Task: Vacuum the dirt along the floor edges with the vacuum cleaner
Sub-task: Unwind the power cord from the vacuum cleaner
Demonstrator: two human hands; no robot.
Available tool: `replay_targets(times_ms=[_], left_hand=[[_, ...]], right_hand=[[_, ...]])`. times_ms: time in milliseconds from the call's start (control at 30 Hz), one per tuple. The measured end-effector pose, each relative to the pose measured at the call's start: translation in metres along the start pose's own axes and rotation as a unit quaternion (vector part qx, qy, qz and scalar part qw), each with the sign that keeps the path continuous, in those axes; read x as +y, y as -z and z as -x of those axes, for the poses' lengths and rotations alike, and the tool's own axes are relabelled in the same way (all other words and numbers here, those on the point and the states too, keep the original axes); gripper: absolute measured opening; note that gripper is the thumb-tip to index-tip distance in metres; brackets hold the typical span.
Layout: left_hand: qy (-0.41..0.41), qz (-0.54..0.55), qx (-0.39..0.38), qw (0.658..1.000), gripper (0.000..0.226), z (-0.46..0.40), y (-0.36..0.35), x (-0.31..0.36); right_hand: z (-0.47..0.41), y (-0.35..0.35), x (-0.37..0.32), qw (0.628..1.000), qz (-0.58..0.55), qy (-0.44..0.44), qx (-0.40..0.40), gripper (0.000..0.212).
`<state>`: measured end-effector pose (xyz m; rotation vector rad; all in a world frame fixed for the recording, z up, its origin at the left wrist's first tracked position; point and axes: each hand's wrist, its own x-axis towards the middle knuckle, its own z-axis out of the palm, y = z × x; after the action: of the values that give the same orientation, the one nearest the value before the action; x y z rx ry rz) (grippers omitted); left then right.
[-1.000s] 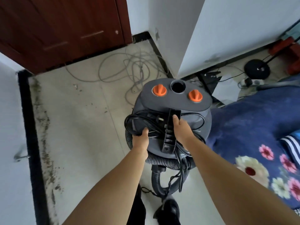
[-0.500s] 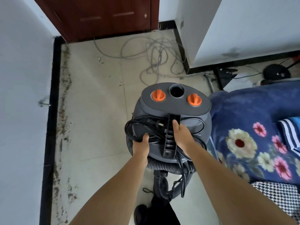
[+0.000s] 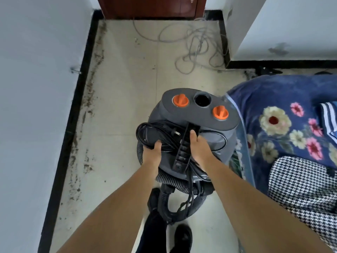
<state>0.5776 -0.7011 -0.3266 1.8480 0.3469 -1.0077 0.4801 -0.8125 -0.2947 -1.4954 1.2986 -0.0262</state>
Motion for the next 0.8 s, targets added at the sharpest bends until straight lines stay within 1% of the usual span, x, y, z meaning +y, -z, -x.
replay_targets(times_ms=[67,233,400,533,667,800], left_hand=[[0.003,0.003,0.011,1.0,0.055,0.015,0.015,-0.021],[0.011,0.011,0.023,1.0,0.054,0.061,0.049,-0.084],[0.017,0.015,0.015,1.0,0.053,0.102,0.077,-0.142],[0.018,0.014,0.02,1.0,0.048,0.131,0.103,-0.184],[0.015,0.016,0.025,0.999,0.048,0.157,0.134,-0.228],[0.012,0.023,0.026,0.999,0.05,0.185,0.162,-0.273]], right_hand=[[0.023,-0.009,0.012,1.0,0.002,0.006,-0.007,0.032],[0.082,-0.024,0.055,0.999,0.019,0.017,-0.028,0.037],[0.143,-0.035,0.093,0.999,0.008,0.031,-0.021,0.036],[0.189,-0.048,0.119,0.999,0.008,0.03,-0.03,0.034],[0.235,-0.067,0.153,0.999,0.004,0.024,-0.045,0.047],[0.279,-0.082,0.184,0.998,0.013,0.022,-0.06,0.043]])
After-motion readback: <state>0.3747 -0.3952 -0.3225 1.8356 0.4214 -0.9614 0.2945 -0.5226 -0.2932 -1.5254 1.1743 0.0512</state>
